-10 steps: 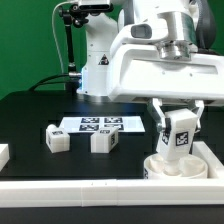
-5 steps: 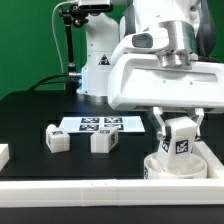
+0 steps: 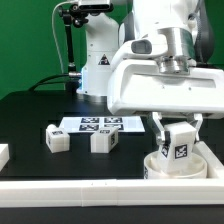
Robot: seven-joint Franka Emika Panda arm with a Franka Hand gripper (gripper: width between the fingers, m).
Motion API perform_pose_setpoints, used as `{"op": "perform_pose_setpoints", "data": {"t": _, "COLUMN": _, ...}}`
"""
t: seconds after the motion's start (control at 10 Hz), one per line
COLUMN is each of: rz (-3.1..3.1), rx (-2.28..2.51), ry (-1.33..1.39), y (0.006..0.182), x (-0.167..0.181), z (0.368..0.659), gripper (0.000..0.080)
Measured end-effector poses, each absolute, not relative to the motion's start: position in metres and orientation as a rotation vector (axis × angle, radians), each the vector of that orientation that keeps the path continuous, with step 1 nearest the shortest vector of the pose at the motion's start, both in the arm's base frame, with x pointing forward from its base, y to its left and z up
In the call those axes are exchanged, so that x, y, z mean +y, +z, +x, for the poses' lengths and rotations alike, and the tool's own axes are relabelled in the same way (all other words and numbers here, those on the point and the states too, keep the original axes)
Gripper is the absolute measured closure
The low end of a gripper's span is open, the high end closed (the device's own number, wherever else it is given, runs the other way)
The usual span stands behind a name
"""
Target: Assemble stool
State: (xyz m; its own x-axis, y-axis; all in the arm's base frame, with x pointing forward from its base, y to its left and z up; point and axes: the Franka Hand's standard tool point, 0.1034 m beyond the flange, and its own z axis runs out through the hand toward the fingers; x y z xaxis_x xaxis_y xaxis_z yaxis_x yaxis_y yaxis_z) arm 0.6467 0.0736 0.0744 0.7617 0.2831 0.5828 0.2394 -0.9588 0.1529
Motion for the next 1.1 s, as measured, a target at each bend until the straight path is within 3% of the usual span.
{"op": "perform_pose_setpoints", "data": {"t": 0.3, "rz": 2.891, "rx": 0.434, "ry": 0.945, "y": 0.072, "x": 0.073, "z": 0.646, "gripper": 0.0405}}
{"op": "perform_pose_setpoints", "data": {"t": 0.4, "rz": 2.890, "rx": 0.435, "ry": 0.944, "y": 0.072, "x": 0.073, "z": 0.646, "gripper": 0.0219}}
{"op": "perform_pose_setpoints", "data": {"t": 0.5, "rz": 2.890, "rx": 0.436, "ry": 0.944, "y": 0.072, "x": 0.073, "z": 0.646, "gripper": 0.0171}}
{"op": "perform_pose_setpoints", "data": {"t": 1.1, "rz": 2.912, "rx": 0.434, "ry": 0.908, "y": 0.115, "x": 0.075, "z": 0.656, "gripper": 0.0150}}
